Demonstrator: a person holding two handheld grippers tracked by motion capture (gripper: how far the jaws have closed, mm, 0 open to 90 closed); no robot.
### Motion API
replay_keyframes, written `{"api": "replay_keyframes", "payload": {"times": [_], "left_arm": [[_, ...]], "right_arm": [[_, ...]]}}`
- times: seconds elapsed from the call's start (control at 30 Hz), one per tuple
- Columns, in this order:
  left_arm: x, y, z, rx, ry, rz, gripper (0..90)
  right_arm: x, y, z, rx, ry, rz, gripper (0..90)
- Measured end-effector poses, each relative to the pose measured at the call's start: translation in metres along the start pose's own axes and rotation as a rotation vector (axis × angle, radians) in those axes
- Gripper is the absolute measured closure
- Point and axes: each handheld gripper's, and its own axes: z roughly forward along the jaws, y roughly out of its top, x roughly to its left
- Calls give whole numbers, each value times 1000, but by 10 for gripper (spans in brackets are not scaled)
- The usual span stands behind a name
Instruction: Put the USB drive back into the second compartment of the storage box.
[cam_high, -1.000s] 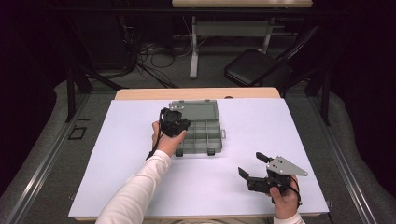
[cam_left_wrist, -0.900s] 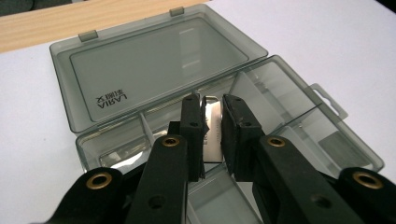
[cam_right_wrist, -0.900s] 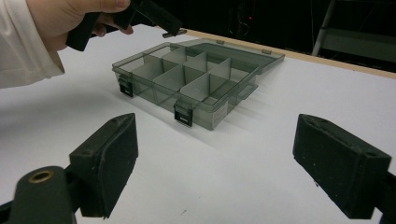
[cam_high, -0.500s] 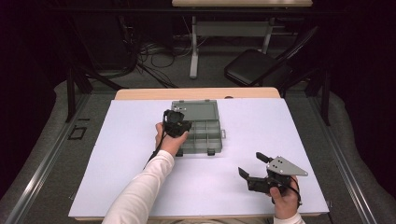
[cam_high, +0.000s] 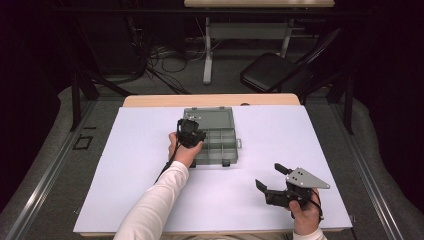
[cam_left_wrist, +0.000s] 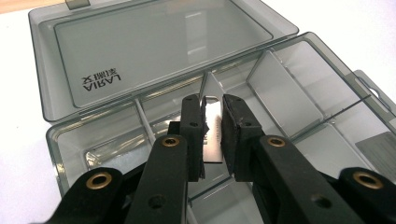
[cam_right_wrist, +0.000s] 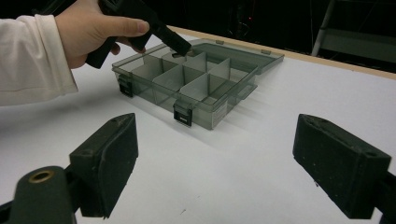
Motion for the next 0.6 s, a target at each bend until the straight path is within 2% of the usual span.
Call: {"api": "replay_keyframes", "payload": {"times": [0.53,0.6], "left_arm": [[0,0,-1,-6,5,0,791],[1,0,-2,4,-5,2,791]], "right_arm": [[0,0,0,2,-1,-4,139],[0,0,0,3,-1,-3,139]]}}
